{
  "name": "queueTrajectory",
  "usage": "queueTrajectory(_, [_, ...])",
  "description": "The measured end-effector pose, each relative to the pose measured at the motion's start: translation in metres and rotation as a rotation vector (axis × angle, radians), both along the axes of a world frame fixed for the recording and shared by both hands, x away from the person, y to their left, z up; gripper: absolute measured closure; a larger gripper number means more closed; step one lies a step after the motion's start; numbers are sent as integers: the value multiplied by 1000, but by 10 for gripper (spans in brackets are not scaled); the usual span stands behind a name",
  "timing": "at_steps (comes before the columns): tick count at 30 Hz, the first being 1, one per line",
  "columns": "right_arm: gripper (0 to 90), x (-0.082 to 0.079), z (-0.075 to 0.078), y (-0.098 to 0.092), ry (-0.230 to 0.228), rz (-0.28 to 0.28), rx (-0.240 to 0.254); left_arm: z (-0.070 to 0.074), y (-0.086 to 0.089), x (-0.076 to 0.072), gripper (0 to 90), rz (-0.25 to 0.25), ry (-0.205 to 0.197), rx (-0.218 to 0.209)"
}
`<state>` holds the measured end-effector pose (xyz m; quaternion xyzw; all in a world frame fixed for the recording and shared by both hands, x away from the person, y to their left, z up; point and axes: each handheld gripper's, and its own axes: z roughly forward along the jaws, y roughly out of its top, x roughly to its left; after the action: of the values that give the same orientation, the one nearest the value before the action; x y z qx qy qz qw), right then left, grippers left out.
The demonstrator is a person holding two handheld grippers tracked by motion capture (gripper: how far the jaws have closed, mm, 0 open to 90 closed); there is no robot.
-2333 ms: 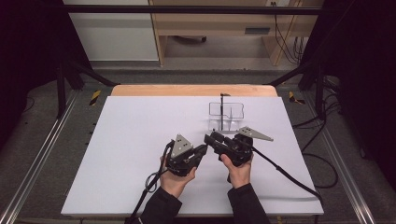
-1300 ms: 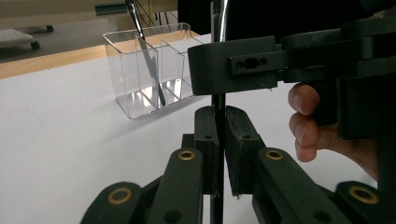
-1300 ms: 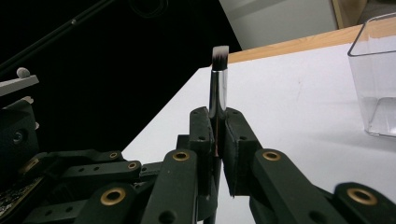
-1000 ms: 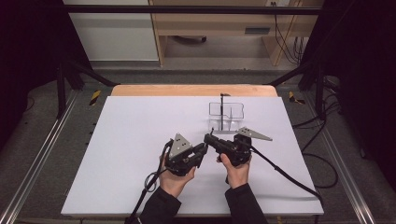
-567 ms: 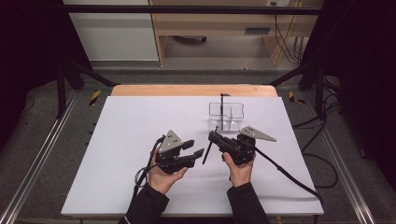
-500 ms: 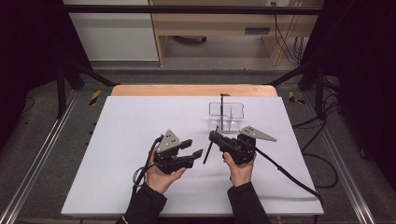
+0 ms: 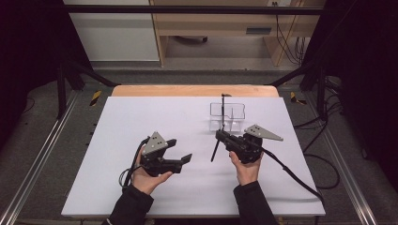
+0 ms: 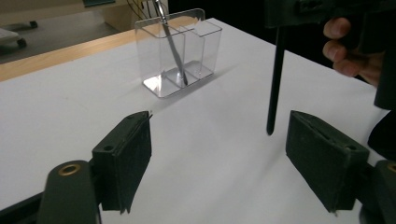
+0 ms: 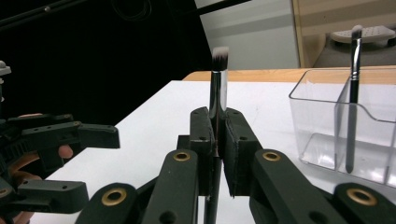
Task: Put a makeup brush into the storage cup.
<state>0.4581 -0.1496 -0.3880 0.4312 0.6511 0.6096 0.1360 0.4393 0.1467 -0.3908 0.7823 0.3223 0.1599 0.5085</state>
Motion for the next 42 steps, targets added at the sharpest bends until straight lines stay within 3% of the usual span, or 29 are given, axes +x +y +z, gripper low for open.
queueTrajectory(18, [840,7,7,-12,-29,-30,-52,-11,44,-5,94,103,14,60])
queueTrajectory(42, [839,37,25,-24,-79,-107,-104,-16,68,-3,78,161,14,104])
